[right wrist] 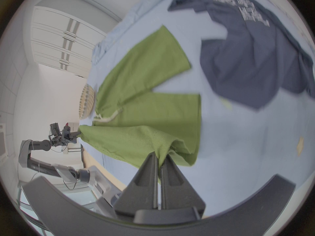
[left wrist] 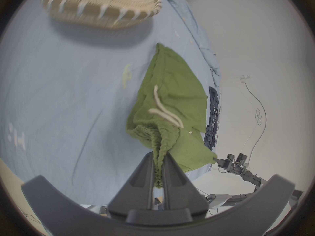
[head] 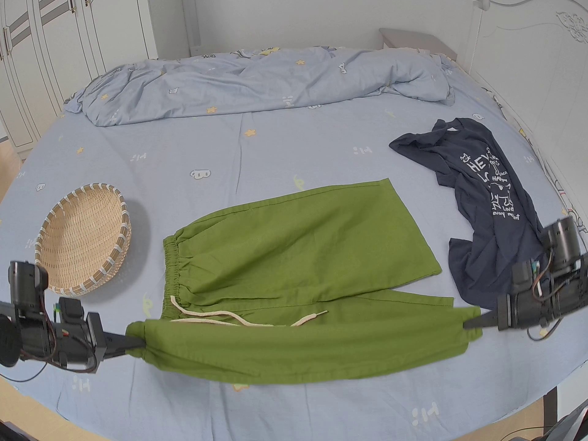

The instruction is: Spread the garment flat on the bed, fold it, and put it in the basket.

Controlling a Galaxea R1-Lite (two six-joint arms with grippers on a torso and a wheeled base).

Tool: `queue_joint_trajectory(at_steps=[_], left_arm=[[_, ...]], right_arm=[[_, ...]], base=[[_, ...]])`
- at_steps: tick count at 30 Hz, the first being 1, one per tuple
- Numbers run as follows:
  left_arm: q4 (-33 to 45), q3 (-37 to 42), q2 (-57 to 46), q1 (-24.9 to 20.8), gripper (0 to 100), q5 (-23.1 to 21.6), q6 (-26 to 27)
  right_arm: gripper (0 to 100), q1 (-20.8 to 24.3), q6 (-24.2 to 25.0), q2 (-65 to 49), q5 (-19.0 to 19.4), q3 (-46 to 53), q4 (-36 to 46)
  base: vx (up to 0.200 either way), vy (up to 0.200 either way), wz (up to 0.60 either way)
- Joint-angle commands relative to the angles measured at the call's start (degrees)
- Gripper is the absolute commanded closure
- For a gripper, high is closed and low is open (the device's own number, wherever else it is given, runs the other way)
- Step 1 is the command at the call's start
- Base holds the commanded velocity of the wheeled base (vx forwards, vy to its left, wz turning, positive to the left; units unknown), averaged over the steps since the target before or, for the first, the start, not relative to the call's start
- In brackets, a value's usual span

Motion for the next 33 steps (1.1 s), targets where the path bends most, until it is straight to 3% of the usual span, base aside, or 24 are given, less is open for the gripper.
queue_joint_trajectory(at_steps=[1, 7, 11, 14, 24, 33], left_arm=[[8.22, -14.81, -0.26, -5.16, 100, 7.4, -3.34], [8.14, -20.17, 6.33, -5.16, 100, 8.54, -2.2], [8.22, -25.97, 13.71, -5.08, 100, 8.45, -1.15], [8.66, -29.05, 16.35, -4.81, 100, 8.45, -1.06], [8.84, -38.37, 22.24, -4.02, 100, 8.45, -1.06], [9.02, -43.02, 23.73, -4.37, 100, 8.45, -0.44]], right_arm=[[100, 1.23, 1.92, 2.29, -2.03, -17.13, 5.4], [100, 3.52, 3.15, 8.88, -3.62, -26.79, 5.4], [100, 5.98, 3.5, 17.23, -10.12, -37.08, 4.87], [100, 6.68, 3.59, 20.48, -12.05, -41.82, 3.82], [100, 5.81, 3.42, 26.02, -12.67, -54.66, 1.09], [100, 5.28, 2.98, 27.25, -13.81, -57.64, 1.09]], base=[[0.0, 0.0, 0.0], [0.0, 0.0, 0.0], [0.0, 0.0, 0.0], [0.0, 0.0, 0.0], [0.0, 0.0, 0.0], [0.0, 0.0, 0.0]])
